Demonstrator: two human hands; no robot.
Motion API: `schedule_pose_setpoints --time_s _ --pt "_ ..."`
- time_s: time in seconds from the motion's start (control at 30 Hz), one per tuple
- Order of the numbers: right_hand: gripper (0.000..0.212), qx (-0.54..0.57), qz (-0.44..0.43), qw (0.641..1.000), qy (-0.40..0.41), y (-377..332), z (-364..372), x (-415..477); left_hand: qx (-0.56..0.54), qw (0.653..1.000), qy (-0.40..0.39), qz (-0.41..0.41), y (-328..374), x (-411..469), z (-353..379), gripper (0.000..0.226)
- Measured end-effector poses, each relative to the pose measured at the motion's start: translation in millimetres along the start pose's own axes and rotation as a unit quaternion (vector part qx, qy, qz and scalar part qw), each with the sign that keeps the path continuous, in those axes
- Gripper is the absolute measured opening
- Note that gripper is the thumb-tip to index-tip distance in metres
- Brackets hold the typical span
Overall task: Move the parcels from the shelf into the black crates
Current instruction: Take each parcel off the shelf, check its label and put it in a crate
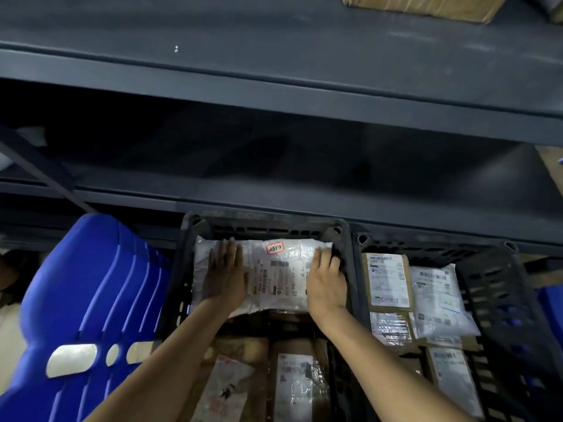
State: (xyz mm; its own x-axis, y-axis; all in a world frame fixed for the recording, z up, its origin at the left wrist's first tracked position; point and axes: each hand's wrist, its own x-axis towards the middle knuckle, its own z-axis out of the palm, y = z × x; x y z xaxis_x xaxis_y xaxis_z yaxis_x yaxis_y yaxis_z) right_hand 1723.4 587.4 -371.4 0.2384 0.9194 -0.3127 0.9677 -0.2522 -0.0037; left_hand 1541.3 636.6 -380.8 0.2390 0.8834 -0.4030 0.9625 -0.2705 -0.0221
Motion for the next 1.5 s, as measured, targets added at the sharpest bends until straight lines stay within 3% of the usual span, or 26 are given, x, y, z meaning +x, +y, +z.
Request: schedule_pose_setpoints --time_s 0.13,0.27,0.5,0.77,1.07,1.23,1.37,1.5 --pt "0.075 0.029 -0.112 0.993 0.001 -1.8 3.4 4.3 -0.021 0.999 0.034 -0.023 1.6 -0.9 3.0 0.068" --pt "0.064 0.074 -0.116 0.99 -0.041 1.5 11.3 12.3 -0.046 0.995 0.051 -0.074 -0.6 -10.2 14.1 0.077" --pt "0.069 0.061 -0.126 0.989 -0.049 5.5 27.7 20.4 -0.028 0.997 0.068 -0.013 -26.5 -1.3 37.9 0.078" --pt "0.069 0.069 -0.128 0.989 -0.036 7.3 28.1 19.2 -0.021 0.997 0.076 0.024 -34.2 -6.1 32.4 0.109" --pt "0.069 0.009 -0.133 0.991 0.015 9.0 16.3 1.1 0.038 0.992 0.105 0.058 -24.1 -25.3 6.7 0.089" --pt "0.069 0.017 -0.168 0.986 -0.007 7.3 7.5 -20.7 0.01 0.994 0.091 0.067 -9.3 -42.8 2.6 0.077" --pt "0.068 0.014 -0.169 0.984 -0.053 8.4 -1.3 -35.7 0.032 0.997 0.032 0.06 -5.0 -57.8 2.3 0.075" --pt "0.067 0.035 -0.176 0.983 -0.037 15.5 -24.9 -50.9 0.012 0.997 0.048 0.061 0.9 -74.8 -17.5 0.074"
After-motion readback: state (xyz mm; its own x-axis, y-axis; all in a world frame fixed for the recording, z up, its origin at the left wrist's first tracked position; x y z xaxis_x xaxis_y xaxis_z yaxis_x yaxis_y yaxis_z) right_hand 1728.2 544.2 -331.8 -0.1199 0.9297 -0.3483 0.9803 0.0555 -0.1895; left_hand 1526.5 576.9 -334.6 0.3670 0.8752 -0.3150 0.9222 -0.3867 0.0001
